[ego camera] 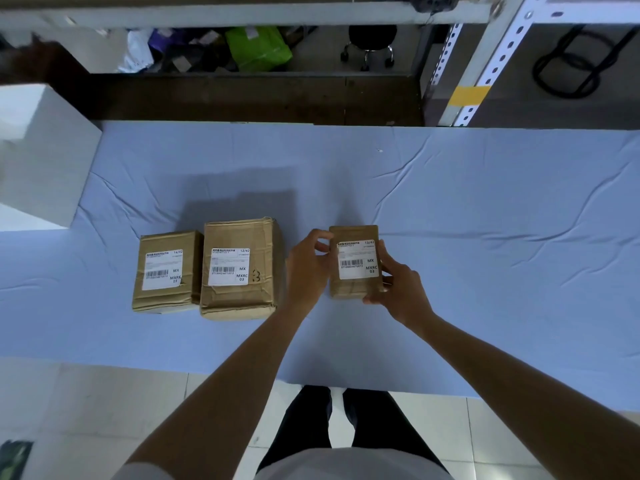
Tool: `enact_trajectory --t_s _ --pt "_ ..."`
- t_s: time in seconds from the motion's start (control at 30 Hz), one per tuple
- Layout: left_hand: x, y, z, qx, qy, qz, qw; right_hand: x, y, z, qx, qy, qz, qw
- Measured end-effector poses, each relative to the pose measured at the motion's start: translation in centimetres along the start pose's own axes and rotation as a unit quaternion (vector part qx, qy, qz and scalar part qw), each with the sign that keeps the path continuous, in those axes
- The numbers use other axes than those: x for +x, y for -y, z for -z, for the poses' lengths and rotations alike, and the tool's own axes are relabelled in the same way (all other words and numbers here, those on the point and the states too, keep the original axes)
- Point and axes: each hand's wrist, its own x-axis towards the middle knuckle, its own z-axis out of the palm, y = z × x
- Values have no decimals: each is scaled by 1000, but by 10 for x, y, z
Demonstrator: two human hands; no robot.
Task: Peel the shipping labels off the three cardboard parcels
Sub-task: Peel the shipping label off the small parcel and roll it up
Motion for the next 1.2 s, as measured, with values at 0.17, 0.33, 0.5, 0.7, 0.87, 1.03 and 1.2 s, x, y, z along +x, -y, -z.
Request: enact_trajectory --t_s 0.17,0.33,0.5,0.7,0.87,1.03,1.2 --pt "4 -2 -4 49 -19 -23 998 1 -1 -2 -11 -6 -5 1000" --pt "6 1 -6 57 -23 -39 997 1 -2 -3 7 -12 -13 1000" --pt "7 2 -10 81 -37 -50 995 1 0 -4 9 -14 -16 1000" --pt "11 0 -14 97 -57 -31 993 0 1 -4 9 -15 -17 1000" --pt "14 -2 -16 121 -51 -23 991 1 2 -4 -13 -17 -17 1000" --pt "18 -2 -16 151 -33 -13 988 1 2 -4 -20 -17 -13 1000" --pt "20 -2 -17 175 -21 -21 984 3 1 -3 -32 -13 -14 999"
